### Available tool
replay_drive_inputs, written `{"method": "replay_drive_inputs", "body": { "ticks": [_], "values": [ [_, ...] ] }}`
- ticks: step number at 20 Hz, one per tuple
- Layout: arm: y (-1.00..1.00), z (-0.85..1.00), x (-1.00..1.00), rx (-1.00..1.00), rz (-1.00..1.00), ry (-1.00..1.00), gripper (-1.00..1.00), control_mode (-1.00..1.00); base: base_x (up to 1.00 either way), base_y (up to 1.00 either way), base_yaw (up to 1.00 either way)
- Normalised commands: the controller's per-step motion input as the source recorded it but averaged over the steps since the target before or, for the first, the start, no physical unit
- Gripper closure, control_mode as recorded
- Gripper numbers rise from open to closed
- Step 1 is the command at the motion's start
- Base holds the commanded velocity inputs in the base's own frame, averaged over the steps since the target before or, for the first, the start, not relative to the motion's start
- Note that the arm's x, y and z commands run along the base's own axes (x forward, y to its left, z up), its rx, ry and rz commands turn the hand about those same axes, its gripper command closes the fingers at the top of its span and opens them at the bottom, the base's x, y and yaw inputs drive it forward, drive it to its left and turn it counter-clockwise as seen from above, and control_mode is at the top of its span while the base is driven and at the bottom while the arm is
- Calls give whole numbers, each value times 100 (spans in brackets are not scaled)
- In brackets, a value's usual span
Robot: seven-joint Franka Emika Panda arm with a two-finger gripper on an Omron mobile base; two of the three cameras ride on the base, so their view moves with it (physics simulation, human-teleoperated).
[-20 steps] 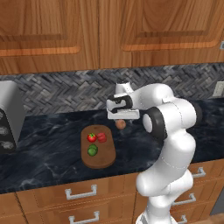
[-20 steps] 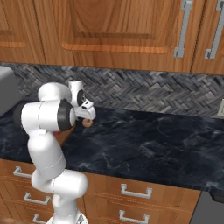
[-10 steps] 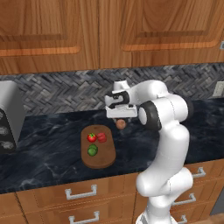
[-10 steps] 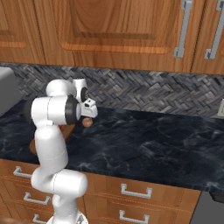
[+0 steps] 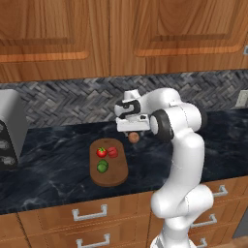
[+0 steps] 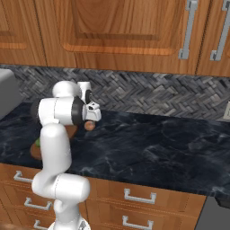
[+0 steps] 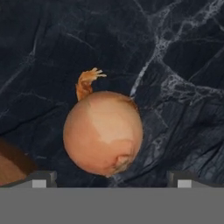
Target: Place the avocado, onion, tomato, and bell pepper on the cutting board.
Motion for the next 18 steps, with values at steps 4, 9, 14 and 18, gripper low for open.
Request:
{"method": "replay_drive_inputs", "body": {
  "ticks": [4,9,14,18],
  "values": [
    [0,-14,6,0,0,7,-100,-100,0,0,0],
    [0,-7,12,0,0,9,-100,-100,0,0,0],
    [0,-18,1,0,0,13,-100,-100,0,0,0],
    [0,-17,0,0,0,12,-100,-100,0,0,0]
  ]
}}
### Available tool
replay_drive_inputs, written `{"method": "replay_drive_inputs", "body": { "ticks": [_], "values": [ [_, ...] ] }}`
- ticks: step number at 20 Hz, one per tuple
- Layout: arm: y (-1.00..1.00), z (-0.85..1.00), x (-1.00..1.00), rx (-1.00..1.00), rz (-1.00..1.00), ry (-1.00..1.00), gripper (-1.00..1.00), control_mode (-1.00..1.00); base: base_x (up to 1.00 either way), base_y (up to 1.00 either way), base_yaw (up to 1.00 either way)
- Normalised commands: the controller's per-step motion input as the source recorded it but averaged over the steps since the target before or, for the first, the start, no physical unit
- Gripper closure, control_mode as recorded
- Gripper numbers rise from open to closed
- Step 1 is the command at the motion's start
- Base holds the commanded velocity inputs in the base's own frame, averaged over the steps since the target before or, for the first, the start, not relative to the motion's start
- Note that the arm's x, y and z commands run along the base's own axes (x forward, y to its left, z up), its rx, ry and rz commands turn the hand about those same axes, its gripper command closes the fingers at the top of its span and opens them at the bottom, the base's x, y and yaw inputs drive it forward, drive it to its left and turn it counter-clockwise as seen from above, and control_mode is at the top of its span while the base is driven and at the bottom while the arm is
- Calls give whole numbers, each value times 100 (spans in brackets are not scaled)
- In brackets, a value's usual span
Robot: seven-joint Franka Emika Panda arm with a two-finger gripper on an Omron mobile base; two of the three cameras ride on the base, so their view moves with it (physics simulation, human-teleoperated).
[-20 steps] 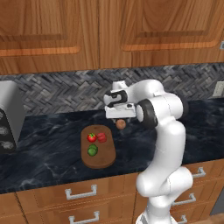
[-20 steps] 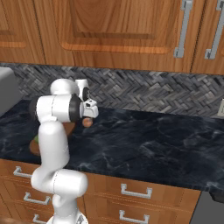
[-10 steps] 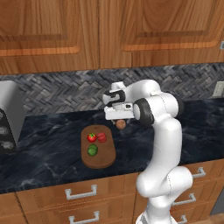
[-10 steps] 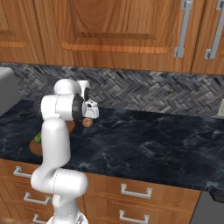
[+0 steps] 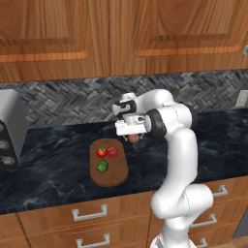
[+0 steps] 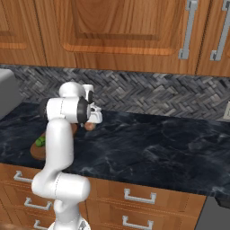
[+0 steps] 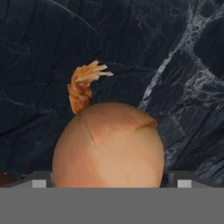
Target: Place the avocado, onion, tomato, and bell pepper on the cutting board.
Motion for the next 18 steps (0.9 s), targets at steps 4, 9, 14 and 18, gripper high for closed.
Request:
{"method": "replay_drive_inputs", "body": {
  "ticks": [4,9,14,18],
  "values": [
    [0,-14,1,0,0,11,-100,-100,0,0,0],
    [0,-14,11,0,0,14,100,-100,0,0,0],
    [-1,-23,9,0,1,14,100,-100,0,0,0],
    [0,-10,0,0,0,3,100,-100,0,0,0]
  ]
}}
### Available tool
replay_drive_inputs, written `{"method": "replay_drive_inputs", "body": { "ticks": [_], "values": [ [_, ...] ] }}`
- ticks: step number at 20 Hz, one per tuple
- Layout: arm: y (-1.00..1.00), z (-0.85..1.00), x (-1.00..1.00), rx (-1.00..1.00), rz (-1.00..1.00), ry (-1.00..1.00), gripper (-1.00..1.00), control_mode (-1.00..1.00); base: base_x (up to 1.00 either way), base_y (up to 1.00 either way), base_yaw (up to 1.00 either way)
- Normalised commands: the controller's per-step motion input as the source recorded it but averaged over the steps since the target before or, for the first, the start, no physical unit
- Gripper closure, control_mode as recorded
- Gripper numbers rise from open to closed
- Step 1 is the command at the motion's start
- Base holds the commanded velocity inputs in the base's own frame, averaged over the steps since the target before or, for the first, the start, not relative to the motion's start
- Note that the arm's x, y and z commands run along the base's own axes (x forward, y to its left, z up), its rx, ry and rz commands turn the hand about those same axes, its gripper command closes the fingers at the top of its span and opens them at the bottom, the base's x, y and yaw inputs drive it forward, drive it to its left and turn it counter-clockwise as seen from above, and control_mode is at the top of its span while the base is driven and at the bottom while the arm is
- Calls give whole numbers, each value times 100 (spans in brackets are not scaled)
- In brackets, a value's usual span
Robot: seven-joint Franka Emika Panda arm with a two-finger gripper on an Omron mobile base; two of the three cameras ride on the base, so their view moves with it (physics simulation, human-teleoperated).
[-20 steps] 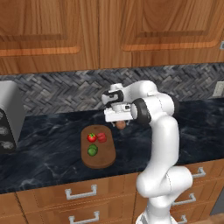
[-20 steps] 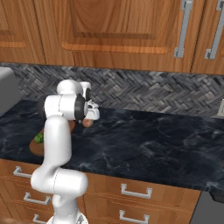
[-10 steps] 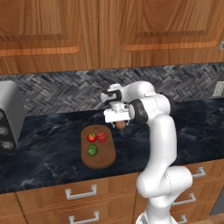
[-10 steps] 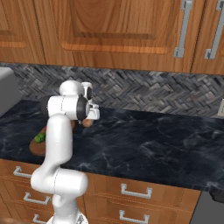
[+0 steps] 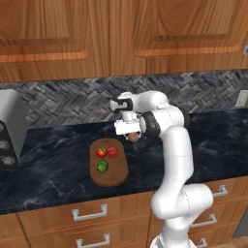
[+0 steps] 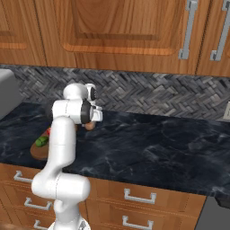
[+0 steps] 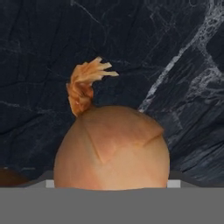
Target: Place the avocado, onion, tomato, and bell pepper on the cutting board.
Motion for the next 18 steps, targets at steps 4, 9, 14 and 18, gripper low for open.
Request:
{"method": "replay_drive_inputs", "body": {
  "ticks": [4,9,14,18],
  "values": [
    [3,0,-50,-1,0,-1,100,-100,0,0,0],
    [4,0,-70,-7,0,-14,100,-100,0,0,0],
    [0,59,-70,0,0,-17,100,-100,0,0,0],
    [0,21,-88,-1,0,-20,100,-100,0,0,0]
  ]
}}
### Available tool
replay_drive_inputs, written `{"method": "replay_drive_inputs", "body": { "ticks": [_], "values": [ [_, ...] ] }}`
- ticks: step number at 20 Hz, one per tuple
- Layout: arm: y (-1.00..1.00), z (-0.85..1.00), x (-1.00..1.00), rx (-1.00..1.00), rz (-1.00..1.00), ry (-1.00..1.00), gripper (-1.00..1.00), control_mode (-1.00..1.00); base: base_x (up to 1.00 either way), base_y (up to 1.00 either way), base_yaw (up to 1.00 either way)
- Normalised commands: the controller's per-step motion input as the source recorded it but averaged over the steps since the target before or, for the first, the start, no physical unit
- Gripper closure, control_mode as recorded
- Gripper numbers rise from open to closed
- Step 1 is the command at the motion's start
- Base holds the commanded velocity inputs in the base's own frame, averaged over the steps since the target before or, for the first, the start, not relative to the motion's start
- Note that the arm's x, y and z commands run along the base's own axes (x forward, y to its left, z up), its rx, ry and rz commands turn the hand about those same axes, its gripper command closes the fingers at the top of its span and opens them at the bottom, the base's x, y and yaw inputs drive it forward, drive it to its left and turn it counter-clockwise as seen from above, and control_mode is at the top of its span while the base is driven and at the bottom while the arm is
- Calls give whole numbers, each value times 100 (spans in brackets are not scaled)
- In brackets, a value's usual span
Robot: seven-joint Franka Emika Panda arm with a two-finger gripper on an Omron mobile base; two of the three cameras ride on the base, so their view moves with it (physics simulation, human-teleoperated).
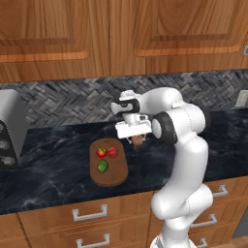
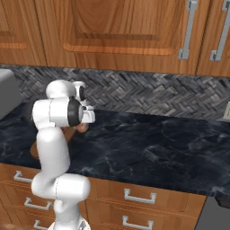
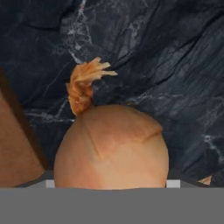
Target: Place the avocado, onion, tomato, and bell pepper on the cutting board.
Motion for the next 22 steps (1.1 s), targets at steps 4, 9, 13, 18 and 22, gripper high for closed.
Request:
{"method": "replay_drive_inputs", "body": {
  "ticks": [4,9,13,18,22],
  "values": [
    [0,8,-88,-1,0,-18,100,-100,0,0,0],
    [0,76,-55,0,0,-6,100,-100,0,0,0],
    [8,51,-55,0,0,-5,100,-100,0,0,0],
    [43,0,-19,-1,17,-25,100,-100,0,0,0],
    [44,0,0,0,20,-31,100,-100,0,0,0]
  ]
}}
